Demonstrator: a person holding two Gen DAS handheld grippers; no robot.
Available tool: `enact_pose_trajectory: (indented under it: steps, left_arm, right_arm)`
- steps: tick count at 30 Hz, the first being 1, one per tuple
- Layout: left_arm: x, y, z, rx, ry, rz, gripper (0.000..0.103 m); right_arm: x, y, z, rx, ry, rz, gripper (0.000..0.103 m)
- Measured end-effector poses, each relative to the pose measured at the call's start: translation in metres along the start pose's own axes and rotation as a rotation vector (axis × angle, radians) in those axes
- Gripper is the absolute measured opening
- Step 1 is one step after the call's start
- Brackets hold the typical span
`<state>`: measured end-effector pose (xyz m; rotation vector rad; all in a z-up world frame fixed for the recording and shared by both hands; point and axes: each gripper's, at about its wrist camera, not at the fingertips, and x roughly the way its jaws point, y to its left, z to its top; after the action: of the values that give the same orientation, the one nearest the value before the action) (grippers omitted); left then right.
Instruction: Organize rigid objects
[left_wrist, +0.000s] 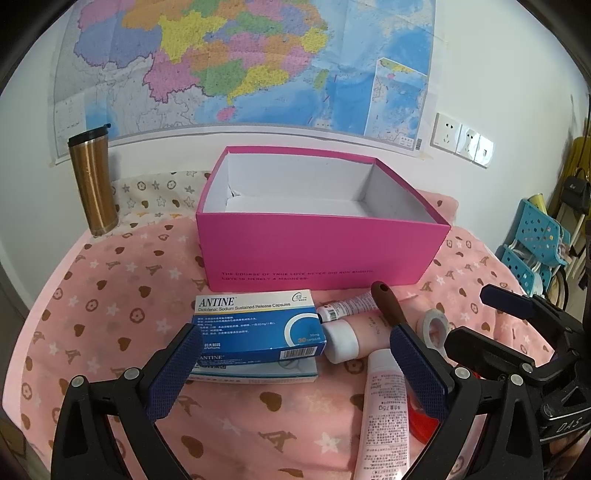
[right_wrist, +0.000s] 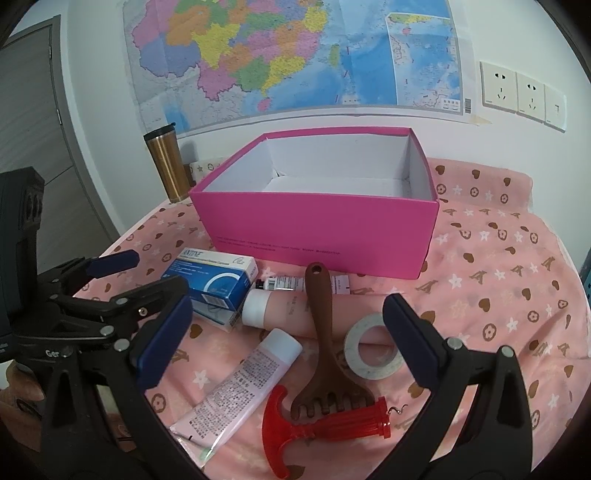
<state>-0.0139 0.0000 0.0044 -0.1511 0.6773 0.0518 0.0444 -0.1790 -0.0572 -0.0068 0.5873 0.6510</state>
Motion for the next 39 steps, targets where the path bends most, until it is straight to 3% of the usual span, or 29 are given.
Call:
enact_pose_trajectory:
  steps: [39]
  left_arm:
    - [0.0001, -0.0071, -0.0092, 0.021, 0.023, -0.024, 0.103]
  right_arm:
    - [-0.0038, -0.0051, -0.007, 0.027, 0.027, 0.076, 0.103]
